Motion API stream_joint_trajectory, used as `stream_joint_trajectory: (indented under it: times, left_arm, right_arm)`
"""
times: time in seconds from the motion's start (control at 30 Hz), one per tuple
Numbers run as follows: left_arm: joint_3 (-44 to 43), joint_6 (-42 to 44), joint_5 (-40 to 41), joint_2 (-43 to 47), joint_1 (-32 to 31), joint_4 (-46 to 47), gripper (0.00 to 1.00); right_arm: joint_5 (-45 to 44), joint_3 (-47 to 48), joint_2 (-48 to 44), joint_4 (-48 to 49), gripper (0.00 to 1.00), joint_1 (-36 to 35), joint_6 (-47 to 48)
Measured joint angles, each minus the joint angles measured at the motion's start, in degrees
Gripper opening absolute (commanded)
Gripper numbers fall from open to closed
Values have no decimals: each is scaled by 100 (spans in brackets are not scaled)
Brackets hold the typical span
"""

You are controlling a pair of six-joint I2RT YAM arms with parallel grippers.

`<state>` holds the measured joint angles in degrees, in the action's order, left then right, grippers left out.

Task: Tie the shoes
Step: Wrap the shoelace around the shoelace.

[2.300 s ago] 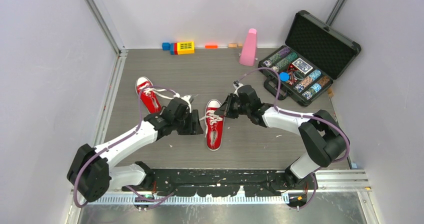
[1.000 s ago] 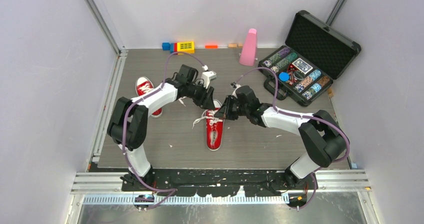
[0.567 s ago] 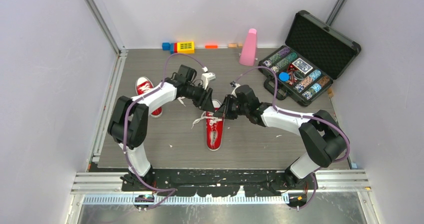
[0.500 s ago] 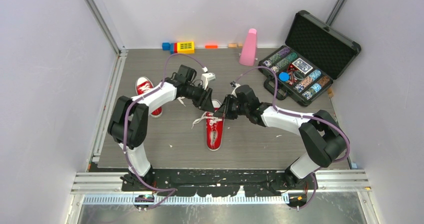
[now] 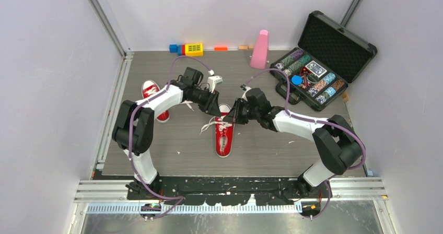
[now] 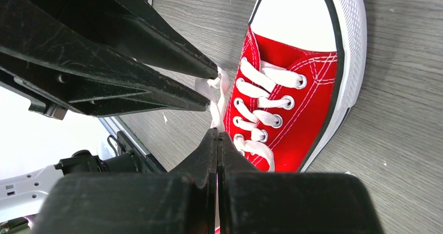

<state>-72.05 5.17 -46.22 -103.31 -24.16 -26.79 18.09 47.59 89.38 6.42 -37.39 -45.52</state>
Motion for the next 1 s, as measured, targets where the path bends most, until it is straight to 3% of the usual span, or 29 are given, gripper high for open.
stream_joint_trajectory:
  times: [0.07,0.2,0.23,1.0]
  left_arm:
    - [0,-17,39,0,22,-26,23]
    - [-2,-50,107,0,28,-72,1]
    - [-2,-52,116,0,28,-83,0]
    - [138,-1084,525,136,31,389,0]
  right_arm:
    - [0,13,0,-9,0,0,15]
    - [0,35,2,-26,0,0,20]
    - [0,44,2,-28,0,0,20]
    - [372,400,614,-42,1,356,13]
